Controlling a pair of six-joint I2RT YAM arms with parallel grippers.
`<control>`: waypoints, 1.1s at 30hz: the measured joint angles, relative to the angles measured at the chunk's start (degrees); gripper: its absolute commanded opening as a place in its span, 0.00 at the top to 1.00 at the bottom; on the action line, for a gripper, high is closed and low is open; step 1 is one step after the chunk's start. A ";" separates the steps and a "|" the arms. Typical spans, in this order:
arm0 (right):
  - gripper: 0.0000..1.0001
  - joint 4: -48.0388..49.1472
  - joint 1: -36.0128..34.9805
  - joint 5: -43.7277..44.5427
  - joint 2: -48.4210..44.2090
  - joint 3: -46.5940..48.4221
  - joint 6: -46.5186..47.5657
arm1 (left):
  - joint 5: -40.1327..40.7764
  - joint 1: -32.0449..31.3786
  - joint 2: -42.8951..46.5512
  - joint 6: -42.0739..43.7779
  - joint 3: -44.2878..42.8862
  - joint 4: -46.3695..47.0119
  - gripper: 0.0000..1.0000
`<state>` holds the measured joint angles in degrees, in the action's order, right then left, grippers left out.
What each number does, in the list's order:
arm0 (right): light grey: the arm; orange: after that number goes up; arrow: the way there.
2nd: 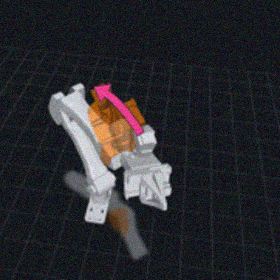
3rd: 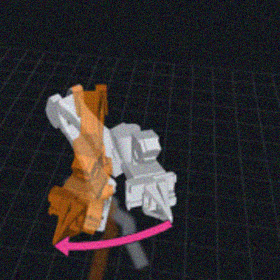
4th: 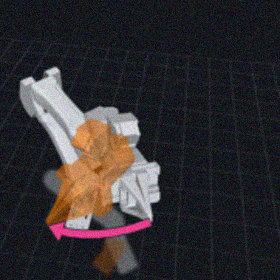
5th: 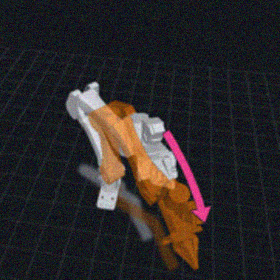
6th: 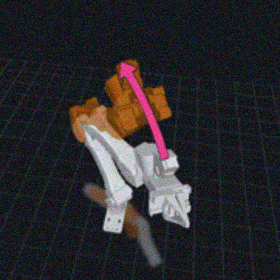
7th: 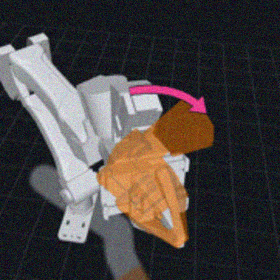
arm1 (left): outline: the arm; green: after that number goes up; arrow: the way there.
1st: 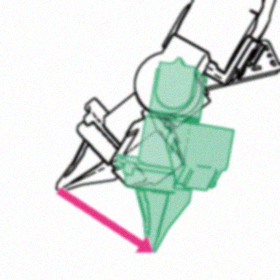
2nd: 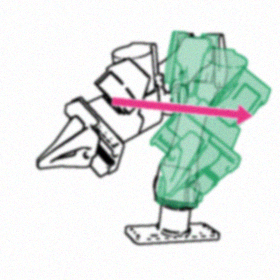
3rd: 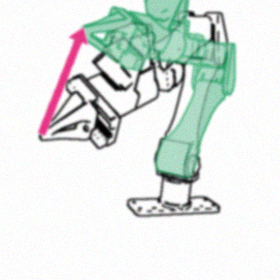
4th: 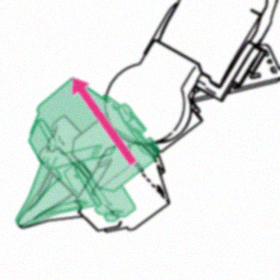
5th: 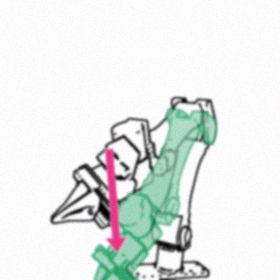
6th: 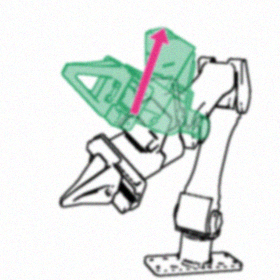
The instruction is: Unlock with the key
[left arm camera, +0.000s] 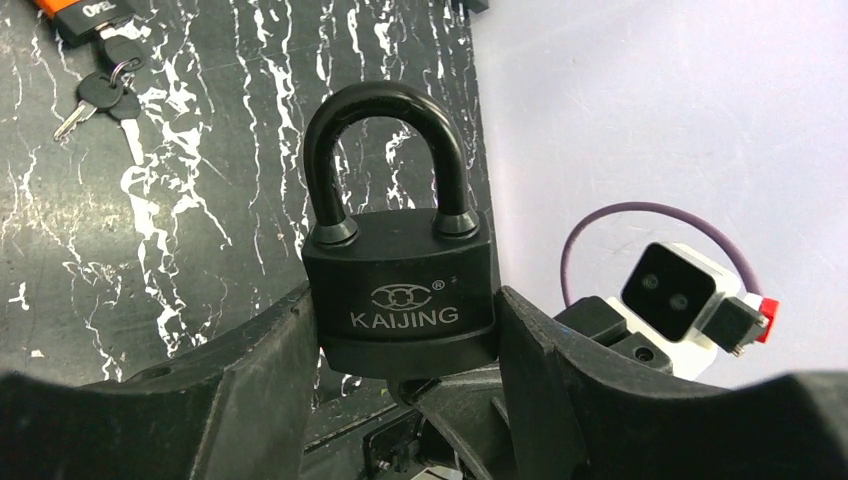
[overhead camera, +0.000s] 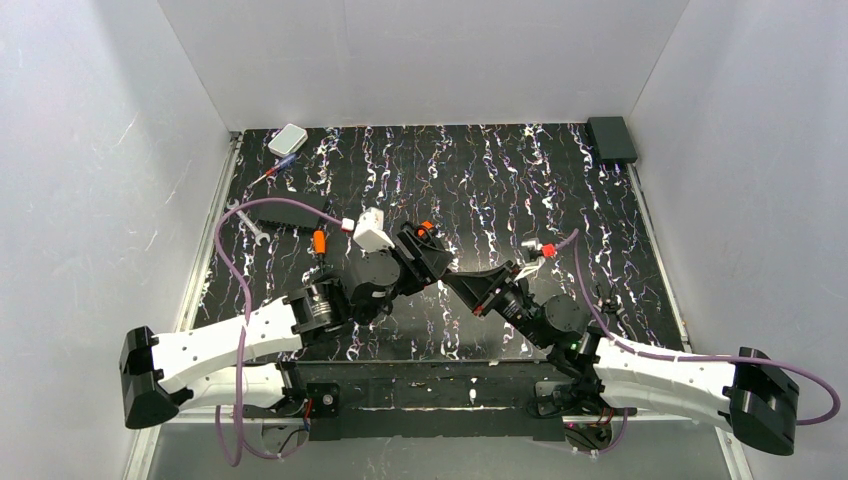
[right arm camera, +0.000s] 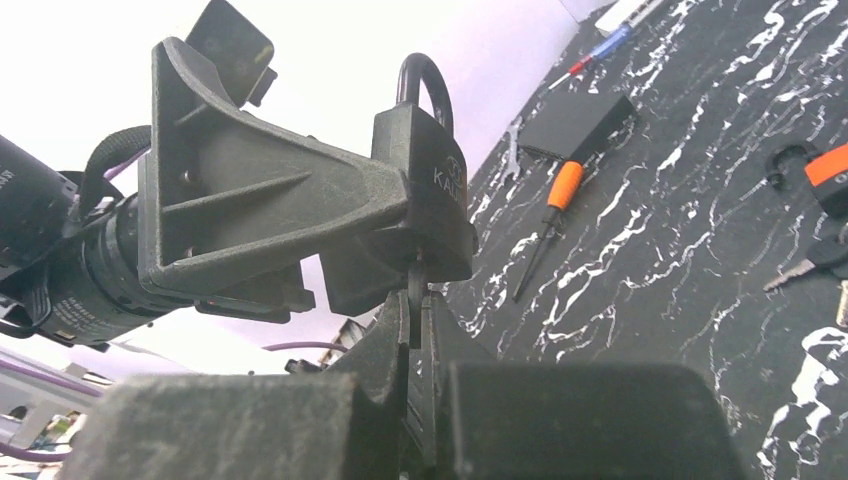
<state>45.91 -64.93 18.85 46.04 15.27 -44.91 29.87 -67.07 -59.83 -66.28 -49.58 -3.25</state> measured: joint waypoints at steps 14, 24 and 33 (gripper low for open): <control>0.99 7.91 0.42 -2.93 -0.22 1.14 -1.40 | -1.01 -1.62 3.96 8.44 0.13 9.11 1.00; 0.99 9.97 0.44 -5.44 -1.18 3.45 -1.86 | -2.47 -2.86 6.25 12.11 0.13 14.62 1.00; 0.78 3.50 0.39 -7.69 -4.92 5.33 0.00 | -4.37 -3.76 8.37 13.64 1.31 16.55 1.00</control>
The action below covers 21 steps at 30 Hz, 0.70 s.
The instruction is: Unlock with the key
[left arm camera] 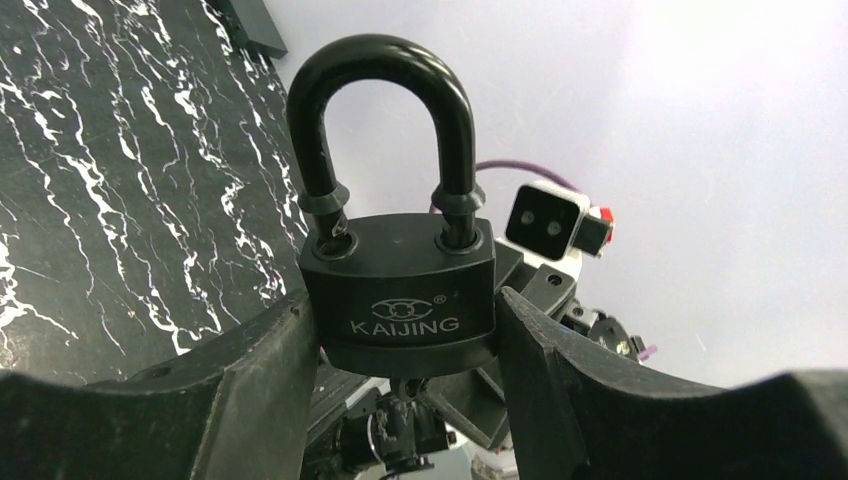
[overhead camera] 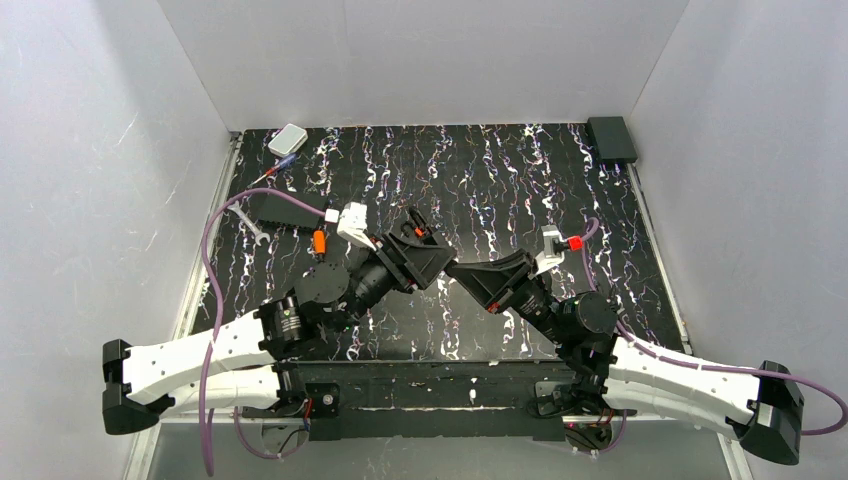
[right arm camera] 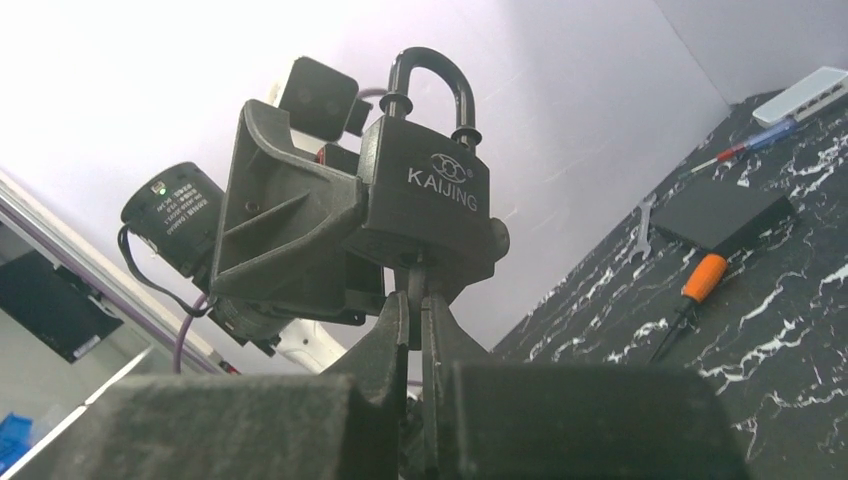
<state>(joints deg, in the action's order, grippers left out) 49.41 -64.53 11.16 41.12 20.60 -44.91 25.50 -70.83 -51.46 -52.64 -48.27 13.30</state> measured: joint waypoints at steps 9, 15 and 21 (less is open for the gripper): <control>0.44 -19.89 -0.90 -3.45 -6.67 3.30 3.45 | -3.61 -2.99 4.46 1.46 3.93 -3.98 1.00; 0.35 -36.94 -0.79 -2.12 -14.38 6.75 7.21 | -4.92 -4.04 4.46 2.21 3.93 -8.04 1.00; 0.28 -49.07 -0.02 4.17 -22.03 10.80 9.79 | -5.14 -4.68 4.04 3.06 3.89 -14.23 1.00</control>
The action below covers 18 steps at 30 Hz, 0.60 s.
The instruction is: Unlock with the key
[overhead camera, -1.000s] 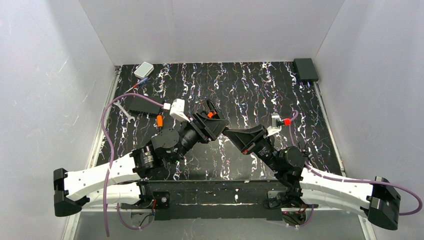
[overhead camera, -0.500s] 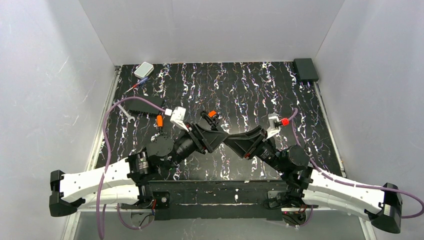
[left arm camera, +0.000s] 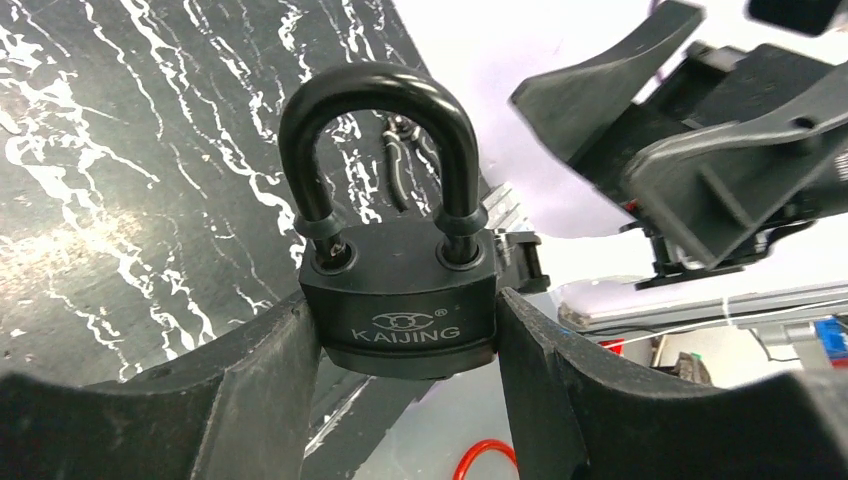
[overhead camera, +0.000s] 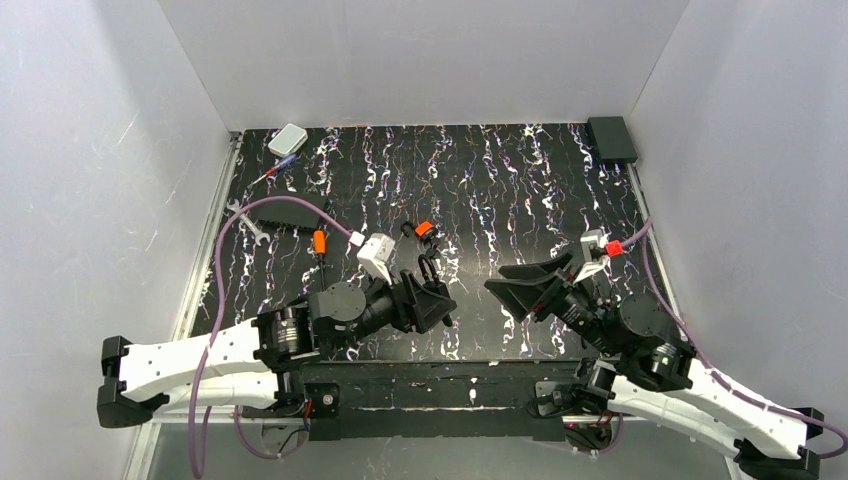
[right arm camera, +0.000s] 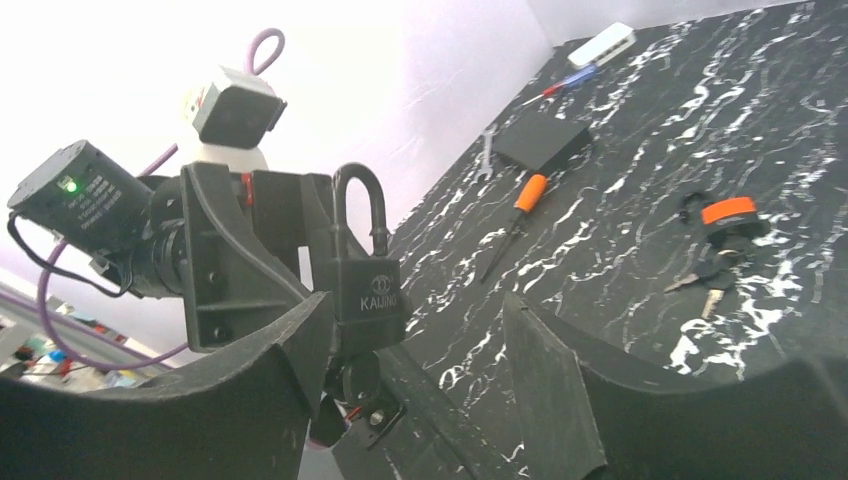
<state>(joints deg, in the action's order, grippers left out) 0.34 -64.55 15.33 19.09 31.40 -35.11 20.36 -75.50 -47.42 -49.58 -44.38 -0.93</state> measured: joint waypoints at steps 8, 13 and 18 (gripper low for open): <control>0.21 -13.29 0.00 2.25 6.80 11.76 1.25 | -0.02 0.00 -1.57 2.08 -0.79 -4.26 1.00; 0.21 -17.14 0.00 -0.55 13.73 15.69 0.87 | -0.09 0.00 -3.78 3.67 -1.73 -5.66 1.00; 0.25 -19.19 0.00 -3.45 17.84 15.72 0.68 | -0.55 0.00 -6.82 4.83 -3.32 -6.88 1.00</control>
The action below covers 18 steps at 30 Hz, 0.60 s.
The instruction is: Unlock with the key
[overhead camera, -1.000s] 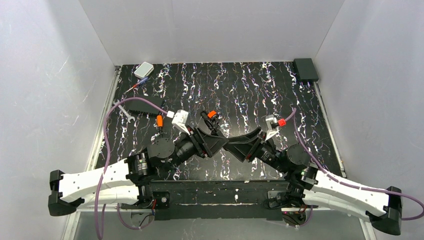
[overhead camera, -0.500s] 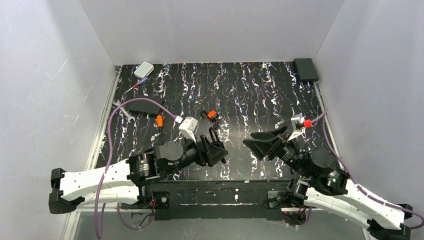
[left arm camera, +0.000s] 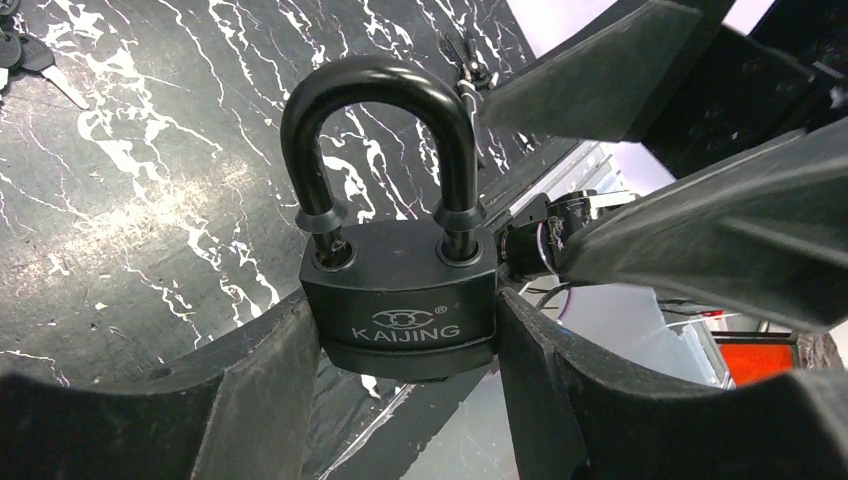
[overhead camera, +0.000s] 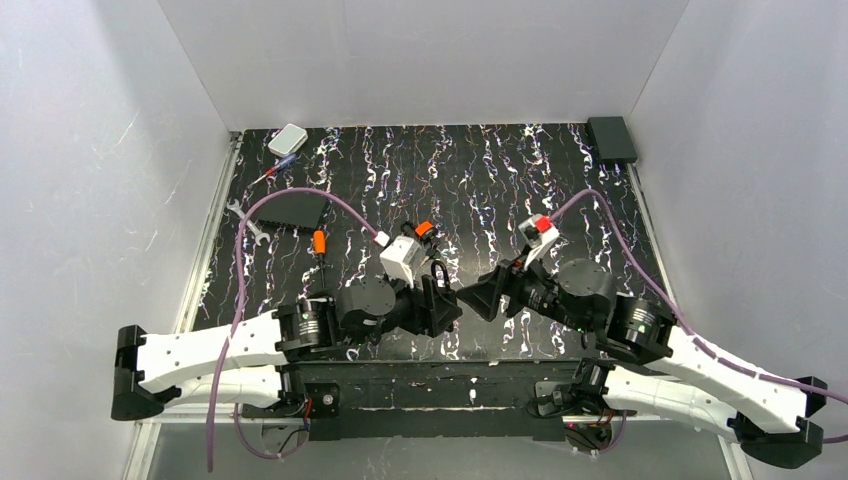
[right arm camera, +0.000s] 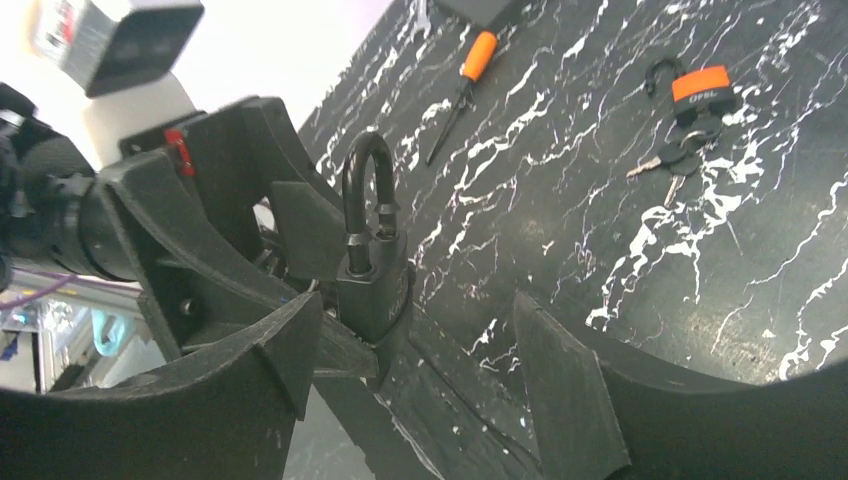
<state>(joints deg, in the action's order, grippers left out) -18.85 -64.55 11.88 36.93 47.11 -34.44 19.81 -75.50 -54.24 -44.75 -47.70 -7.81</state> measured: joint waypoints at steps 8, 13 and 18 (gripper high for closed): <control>0.28 -0.66 0.02 -2.29 3.58 -0.04 -0.07 | -0.76 0.00 -4.09 1.31 -1.95 -0.61 1.00; 0.29 -0.20 0.04 -2.49 3.80 -0.09 -0.04 | -1.36 0.00 -6.38 1.60 -2.89 -1.44 1.00; 0.37 1.07 0.17 -3.10 5.33 -0.13 -0.26 | -2.40 0.00 -7.50 2.12 -4.17 -2.78 1.00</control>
<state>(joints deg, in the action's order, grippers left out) -17.78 -64.38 8.78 42.26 46.98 -34.70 17.41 -75.50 -61.73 -42.63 -51.88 -10.59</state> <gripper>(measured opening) 0.678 0.564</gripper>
